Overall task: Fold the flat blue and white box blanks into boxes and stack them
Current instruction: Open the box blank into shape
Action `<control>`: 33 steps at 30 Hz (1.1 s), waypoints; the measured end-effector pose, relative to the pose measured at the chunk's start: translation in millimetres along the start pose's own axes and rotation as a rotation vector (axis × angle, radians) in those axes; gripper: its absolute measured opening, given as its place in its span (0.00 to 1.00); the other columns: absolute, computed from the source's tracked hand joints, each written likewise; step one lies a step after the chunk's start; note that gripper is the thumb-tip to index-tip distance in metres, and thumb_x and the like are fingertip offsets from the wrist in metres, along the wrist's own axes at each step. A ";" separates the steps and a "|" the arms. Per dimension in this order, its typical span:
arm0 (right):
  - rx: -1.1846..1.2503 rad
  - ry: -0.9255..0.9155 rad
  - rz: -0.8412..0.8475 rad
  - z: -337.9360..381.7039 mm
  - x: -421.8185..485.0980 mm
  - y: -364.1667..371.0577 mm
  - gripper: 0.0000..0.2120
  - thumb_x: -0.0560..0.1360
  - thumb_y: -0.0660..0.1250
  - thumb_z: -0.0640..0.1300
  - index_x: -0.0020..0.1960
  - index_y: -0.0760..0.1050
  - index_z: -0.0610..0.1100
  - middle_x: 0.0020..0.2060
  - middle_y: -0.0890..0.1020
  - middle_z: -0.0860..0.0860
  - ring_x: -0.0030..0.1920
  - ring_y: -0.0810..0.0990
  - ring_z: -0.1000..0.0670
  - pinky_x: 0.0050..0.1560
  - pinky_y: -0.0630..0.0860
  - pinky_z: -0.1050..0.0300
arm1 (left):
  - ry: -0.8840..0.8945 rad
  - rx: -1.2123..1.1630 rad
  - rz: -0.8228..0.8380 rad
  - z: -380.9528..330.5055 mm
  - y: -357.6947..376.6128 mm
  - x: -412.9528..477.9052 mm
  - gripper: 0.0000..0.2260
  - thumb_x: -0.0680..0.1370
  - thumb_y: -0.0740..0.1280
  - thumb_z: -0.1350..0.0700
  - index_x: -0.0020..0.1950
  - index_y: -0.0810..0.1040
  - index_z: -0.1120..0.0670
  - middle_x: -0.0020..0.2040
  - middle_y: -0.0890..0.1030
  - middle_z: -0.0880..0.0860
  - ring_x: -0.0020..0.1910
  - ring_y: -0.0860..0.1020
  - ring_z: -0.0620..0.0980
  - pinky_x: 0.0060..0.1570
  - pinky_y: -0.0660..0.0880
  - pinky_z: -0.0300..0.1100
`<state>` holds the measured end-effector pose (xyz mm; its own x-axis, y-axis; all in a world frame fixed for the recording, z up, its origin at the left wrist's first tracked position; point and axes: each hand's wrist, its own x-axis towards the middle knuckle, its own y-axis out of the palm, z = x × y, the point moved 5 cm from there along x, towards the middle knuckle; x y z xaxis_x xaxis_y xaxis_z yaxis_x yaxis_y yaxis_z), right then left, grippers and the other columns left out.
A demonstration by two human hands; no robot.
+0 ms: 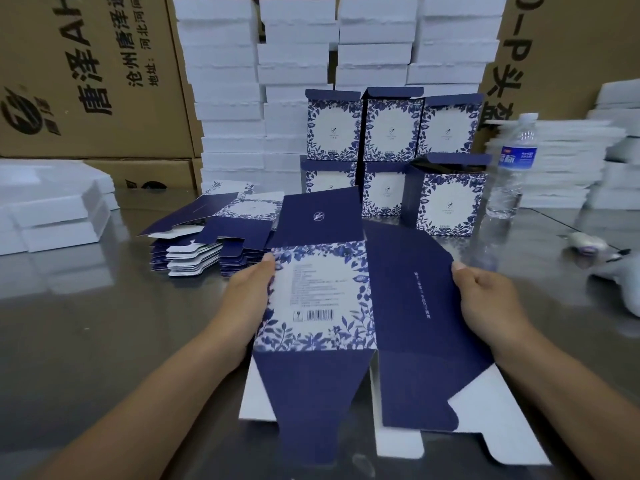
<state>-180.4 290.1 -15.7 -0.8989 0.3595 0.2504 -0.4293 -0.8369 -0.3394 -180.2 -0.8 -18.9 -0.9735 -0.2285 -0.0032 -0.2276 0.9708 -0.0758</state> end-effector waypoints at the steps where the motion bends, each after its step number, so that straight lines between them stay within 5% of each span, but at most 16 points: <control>1: 0.004 -0.005 -0.013 -0.5 0.8 -1.3 0.16 0.80 0.58 0.48 0.37 0.68 0.41 0.33 0.67 0.45 0.35 0.64 0.49 0.38 0.61 0.56 | 0.028 0.016 0.016 0.3 1.7 -0.6 0.20 0.81 0.57 0.45 0.35 0.78 0.51 0.31 0.79 0.50 0.30 0.77 0.47 0.33 0.69 0.38; 6: 0.134 0.032 0.044 -1.5 -3.0 5.1 0.17 0.80 0.58 0.50 0.39 0.71 0.40 0.34 0.69 0.45 0.35 0.66 0.48 0.39 0.63 0.55 | 0.109 0.064 -0.010 0.6 -3.4 1.1 0.18 0.82 0.56 0.50 0.44 0.75 0.62 0.39 0.73 0.57 0.38 0.70 0.51 0.40 0.64 0.43; 9: 0.175 0.064 0.104 -1.3 -5.5 10.0 0.20 0.80 0.59 0.51 0.40 0.73 0.35 0.35 0.73 0.44 0.36 0.70 0.48 0.41 0.66 0.55 | 0.124 0.058 -0.010 1.7 -6.8 3.6 0.14 0.82 0.56 0.50 0.44 0.74 0.57 0.41 0.72 0.55 0.39 0.69 0.51 0.41 0.63 0.43; 12: 0.103 0.030 0.108 1.1 -4.7 9.2 0.15 0.80 0.58 0.49 0.40 0.71 0.42 0.35 0.70 0.45 0.36 0.67 0.48 0.40 0.62 0.56 | 0.134 0.072 -0.009 3.6 -6.6 4.7 0.12 0.82 0.56 0.49 0.45 0.71 0.55 0.38 0.70 0.55 0.38 0.67 0.51 0.40 0.62 0.42; 19: 0.032 -0.003 0.015 2.4 -2.2 -1.3 0.15 0.81 0.57 0.48 0.39 0.68 0.41 0.35 0.68 0.45 0.36 0.64 0.48 0.38 0.59 0.56 | 0.060 0.031 0.110 6.1 3.1 2.0 0.20 0.81 0.57 0.44 0.40 0.82 0.52 0.40 0.85 0.47 0.39 0.83 0.49 0.44 0.75 0.42; 24: 0.077 -0.004 0.052 0.6 -3.5 4.2 0.15 0.80 0.58 0.49 0.39 0.70 0.41 0.35 0.68 0.45 0.36 0.64 0.48 0.39 0.59 0.56 | 0.106 0.093 0.029 3.9 -2.9 5.2 0.16 0.81 0.57 0.46 0.41 0.74 0.55 0.37 0.74 0.56 0.36 0.71 0.51 0.40 0.65 0.43; 29: 0.102 -0.029 0.121 2.7 -6.3 10.7 0.21 0.80 0.59 0.48 0.32 0.73 0.37 0.28 0.74 0.48 0.31 0.71 0.53 0.32 0.66 0.61 | 0.059 -0.015 -0.012 4.0 -7.7 5.5 0.16 0.82 0.56 0.46 0.46 0.75 0.57 0.41 0.74 0.58 0.40 0.71 0.53 0.41 0.66 0.44; 33: 0.001 -0.078 0.103 5.1 -4.8 8.9 0.20 0.80 0.59 0.46 0.30 0.66 0.42 0.27 0.67 0.49 0.24 0.62 0.56 0.23 0.58 0.65 | 0.020 -0.068 -0.003 5.6 -7.8 8.2 0.15 0.81 0.58 0.45 0.47 0.74 0.55 0.43 0.74 0.57 0.42 0.72 0.54 0.45 0.66 0.45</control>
<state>-179.5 278.9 -15.3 -0.9288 0.2384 0.2836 -0.3347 -0.8682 -0.3663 -186.3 -10.6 -24.0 -0.9729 -0.2307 0.0170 -0.2309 0.9730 -0.0081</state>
